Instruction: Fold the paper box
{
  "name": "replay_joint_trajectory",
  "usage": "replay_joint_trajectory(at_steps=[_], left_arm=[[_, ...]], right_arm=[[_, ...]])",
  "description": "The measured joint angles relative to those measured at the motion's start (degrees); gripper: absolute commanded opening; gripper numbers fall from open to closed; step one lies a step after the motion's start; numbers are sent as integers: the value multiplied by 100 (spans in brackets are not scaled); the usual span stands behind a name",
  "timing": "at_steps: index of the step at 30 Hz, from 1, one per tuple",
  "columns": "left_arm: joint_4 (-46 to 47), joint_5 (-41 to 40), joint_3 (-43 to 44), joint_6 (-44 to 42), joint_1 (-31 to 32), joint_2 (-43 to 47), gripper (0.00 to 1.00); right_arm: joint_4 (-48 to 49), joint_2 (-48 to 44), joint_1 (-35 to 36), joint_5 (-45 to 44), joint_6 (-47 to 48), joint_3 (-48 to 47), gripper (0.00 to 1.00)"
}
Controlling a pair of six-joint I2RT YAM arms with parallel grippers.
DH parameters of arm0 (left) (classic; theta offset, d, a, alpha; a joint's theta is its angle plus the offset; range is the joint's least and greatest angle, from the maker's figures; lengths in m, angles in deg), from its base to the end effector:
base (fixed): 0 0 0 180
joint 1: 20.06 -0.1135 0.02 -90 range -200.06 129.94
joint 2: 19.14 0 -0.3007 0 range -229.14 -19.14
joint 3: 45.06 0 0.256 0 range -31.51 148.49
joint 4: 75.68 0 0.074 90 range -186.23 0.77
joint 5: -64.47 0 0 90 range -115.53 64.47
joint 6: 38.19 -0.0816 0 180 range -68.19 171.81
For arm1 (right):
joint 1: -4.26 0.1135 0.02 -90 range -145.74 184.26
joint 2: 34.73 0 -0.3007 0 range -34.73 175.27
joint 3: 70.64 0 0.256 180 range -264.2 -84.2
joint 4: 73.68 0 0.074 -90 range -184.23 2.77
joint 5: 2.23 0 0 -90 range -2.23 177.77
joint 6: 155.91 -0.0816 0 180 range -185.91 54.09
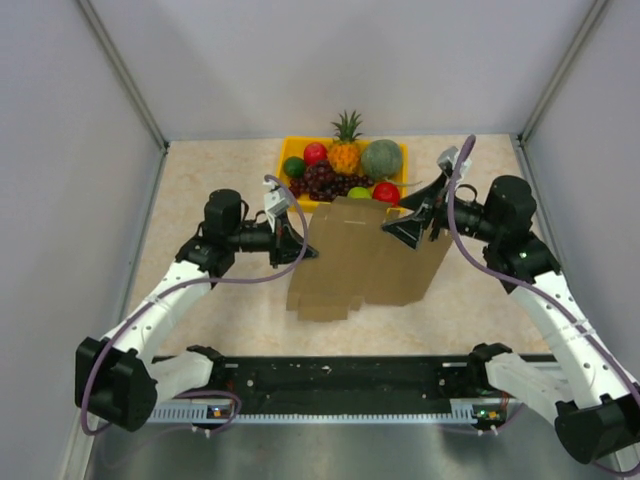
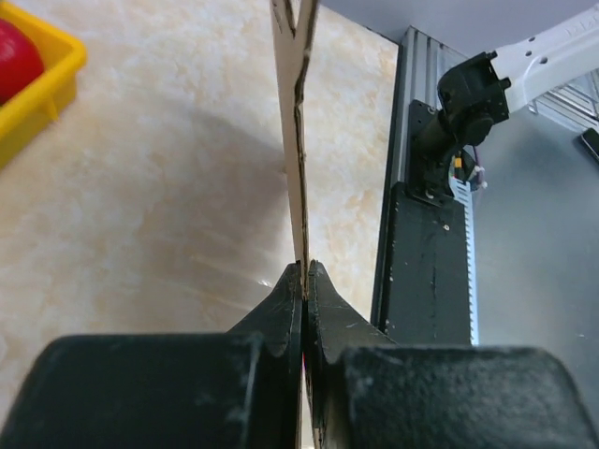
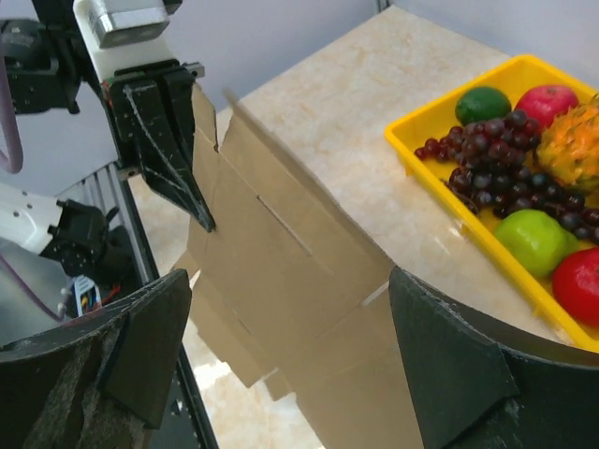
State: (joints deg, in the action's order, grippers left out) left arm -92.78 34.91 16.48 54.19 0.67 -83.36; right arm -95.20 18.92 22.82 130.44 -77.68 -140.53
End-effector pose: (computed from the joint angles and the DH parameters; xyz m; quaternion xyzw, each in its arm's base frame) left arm 0.2110 -0.1557 0.3336 0.3985 0.6517 -0.5029 0.4044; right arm 0.1919 0.1228 0.4149 -0.2855 0.6726 0.4237 0.5354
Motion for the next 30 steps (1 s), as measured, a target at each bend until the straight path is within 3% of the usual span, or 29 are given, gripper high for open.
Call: replay_joint_trajectory(at_steps=[4,13,21,24,27,28,30], left_arm=[[-474,131,0,-111,0,-87,0],[-1202,205,90,-380,59,-354,0],[-1379,190,184,-579,140,-354,0],[-1445,190,308,-636,160,-365,0],[-1464,186,385,-658,177,-365,0],[-1464,164,398,-645,181,-365,15],[-1475,-33,402,-531,177,-348,38]], right_arm=[[-442,149,13,153,437,-46,80],[-1631,1019,490,-13,1751,-1117,83],[-2186,1832,1045,256,2435,-1899,73],[-2321,2164,1300,334,2455,-1976,55],[-2376,2439,1403,387,2463,-2057,8],[-2382,2516,1408,374,2396,-2083,0],[-2361,2559,1394,179,2273,-2107,0]])
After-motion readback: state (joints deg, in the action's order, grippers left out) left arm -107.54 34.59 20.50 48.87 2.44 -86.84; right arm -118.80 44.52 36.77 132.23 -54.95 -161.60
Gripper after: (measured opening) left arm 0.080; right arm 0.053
